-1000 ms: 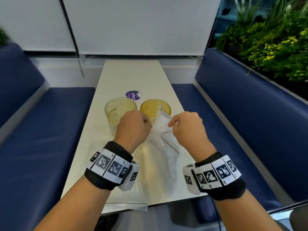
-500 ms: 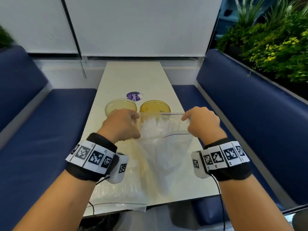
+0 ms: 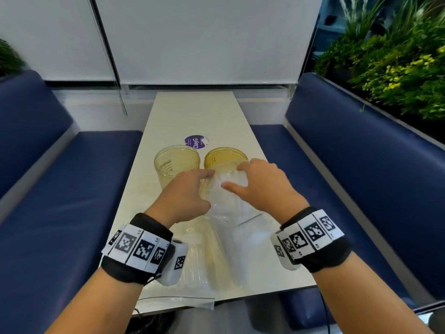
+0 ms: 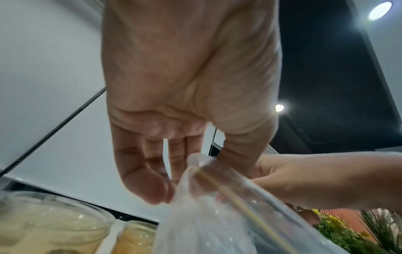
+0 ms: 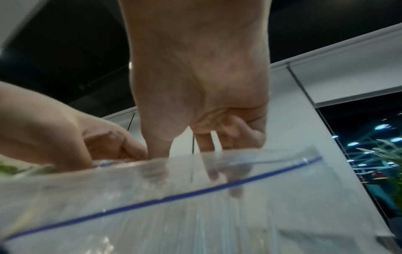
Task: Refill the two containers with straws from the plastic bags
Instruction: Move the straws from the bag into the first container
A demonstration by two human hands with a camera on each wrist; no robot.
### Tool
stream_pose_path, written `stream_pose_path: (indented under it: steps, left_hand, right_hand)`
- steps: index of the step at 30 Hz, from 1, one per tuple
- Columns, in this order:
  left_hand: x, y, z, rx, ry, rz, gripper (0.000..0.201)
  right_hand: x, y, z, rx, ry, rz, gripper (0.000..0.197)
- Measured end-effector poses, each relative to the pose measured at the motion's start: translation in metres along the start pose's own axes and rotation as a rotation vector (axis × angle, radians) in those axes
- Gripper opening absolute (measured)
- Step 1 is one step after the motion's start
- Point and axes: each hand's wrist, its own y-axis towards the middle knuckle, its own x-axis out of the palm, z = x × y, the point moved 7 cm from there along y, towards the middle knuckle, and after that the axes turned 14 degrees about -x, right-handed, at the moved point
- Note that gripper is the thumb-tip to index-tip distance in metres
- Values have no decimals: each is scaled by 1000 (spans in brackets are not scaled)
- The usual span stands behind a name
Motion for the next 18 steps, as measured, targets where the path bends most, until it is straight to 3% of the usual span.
stream_pose_path:
  steps: [3, 10, 18]
  left_hand:
    - [5, -2, -2, 48, -86, 5, 78]
    - [9, -2, -16, 33, -301, 100, 68]
    - [21, -8, -8, 6, -279, 228, 91]
  right_hand:
    - [20, 11, -2, 26, -55, -68, 75]
    - [41, 18, -19, -129, -44, -34, 42]
    - [-11, 21, -42, -280, 91, 192, 39]
